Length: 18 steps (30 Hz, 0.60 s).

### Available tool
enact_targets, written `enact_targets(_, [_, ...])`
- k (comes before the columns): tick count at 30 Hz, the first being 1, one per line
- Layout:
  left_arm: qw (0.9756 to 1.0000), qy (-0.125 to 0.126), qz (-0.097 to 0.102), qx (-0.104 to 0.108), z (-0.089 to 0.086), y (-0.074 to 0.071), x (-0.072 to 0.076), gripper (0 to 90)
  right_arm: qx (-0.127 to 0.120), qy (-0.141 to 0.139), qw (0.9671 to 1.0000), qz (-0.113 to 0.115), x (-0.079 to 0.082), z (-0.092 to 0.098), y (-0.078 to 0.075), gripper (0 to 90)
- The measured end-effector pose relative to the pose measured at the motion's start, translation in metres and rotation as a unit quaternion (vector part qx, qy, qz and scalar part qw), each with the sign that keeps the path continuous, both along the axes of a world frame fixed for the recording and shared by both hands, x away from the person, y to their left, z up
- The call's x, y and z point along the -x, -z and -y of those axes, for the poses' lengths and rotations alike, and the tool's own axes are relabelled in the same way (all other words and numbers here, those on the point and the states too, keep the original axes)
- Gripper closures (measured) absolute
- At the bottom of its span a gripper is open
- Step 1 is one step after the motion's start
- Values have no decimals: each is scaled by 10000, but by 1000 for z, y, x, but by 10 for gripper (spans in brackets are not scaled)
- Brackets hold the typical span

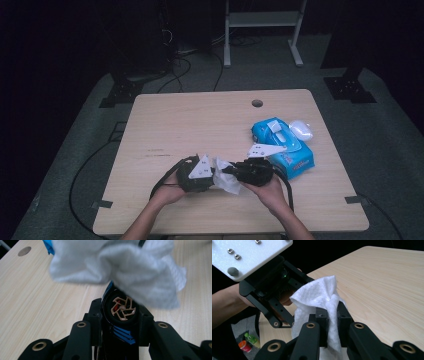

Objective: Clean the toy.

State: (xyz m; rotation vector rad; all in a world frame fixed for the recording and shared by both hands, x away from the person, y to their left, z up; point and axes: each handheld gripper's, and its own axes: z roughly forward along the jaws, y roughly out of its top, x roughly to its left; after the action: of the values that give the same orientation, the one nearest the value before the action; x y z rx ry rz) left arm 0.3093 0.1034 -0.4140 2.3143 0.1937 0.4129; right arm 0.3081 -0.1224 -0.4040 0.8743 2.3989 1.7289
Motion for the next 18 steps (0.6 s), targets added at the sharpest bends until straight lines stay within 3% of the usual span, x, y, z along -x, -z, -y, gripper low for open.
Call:
enact_targets(3, [10000,-2,1,-23,-2,0,1,651,32,-37,9999,-97,-2,0,4,829])
enact_targets(10, [10000,-36,-16,21,-4,0,0,651,148,288,9988,-358,-8,19,20,829])
enact_targets(14, [10000,-19,21,3,-1,0,1,651,-161,81,9994,-300,-6,12,11,830])
enact_targets(18, [10000,-28,45,23,-1,-1,2,650,-88,-43,9998,-158,-3,5,6,830])
